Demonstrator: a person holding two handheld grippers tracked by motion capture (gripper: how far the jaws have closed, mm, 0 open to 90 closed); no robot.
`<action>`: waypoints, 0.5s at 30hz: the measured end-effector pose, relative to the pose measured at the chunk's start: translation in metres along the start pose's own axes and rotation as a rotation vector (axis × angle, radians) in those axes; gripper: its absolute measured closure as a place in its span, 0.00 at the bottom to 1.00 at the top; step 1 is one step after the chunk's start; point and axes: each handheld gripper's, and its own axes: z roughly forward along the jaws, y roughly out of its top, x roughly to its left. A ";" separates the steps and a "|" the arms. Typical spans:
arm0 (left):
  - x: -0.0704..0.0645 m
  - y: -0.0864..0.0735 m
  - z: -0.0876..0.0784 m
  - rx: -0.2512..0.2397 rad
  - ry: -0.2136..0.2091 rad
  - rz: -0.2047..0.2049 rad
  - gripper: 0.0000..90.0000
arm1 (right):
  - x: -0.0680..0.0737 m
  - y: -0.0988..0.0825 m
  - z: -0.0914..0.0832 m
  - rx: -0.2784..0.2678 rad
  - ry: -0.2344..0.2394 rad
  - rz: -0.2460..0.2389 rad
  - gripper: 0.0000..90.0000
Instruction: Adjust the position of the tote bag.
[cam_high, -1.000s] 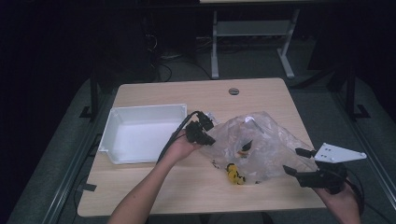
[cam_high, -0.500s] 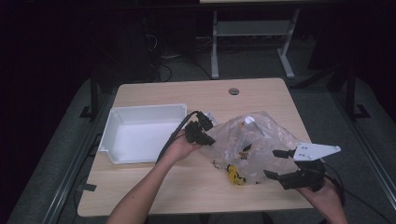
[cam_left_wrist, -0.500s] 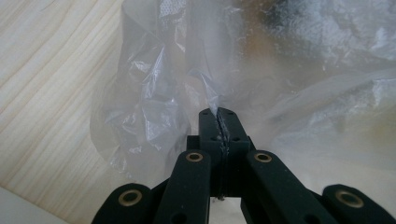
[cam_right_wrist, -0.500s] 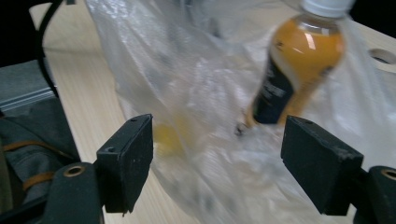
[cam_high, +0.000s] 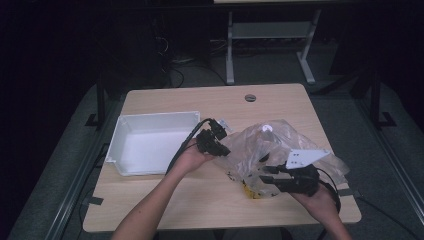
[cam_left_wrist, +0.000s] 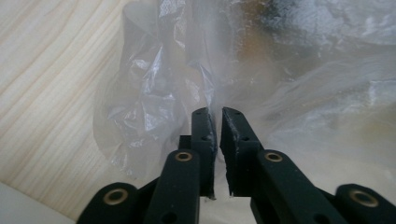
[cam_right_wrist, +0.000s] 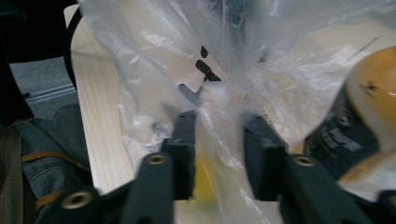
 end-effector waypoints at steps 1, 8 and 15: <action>0.000 0.000 -0.002 -0.005 -0.004 0.000 0.88 | -0.001 0.000 0.004 0.009 0.010 -0.004 0.87; -0.001 -0.001 -0.022 -0.044 0.016 0.011 0.80 | -0.007 -0.003 0.018 0.023 0.040 0.022 1.00; -0.008 0.002 -0.042 -0.080 0.019 0.050 0.73 | -0.011 -0.008 0.021 0.015 0.033 0.059 1.00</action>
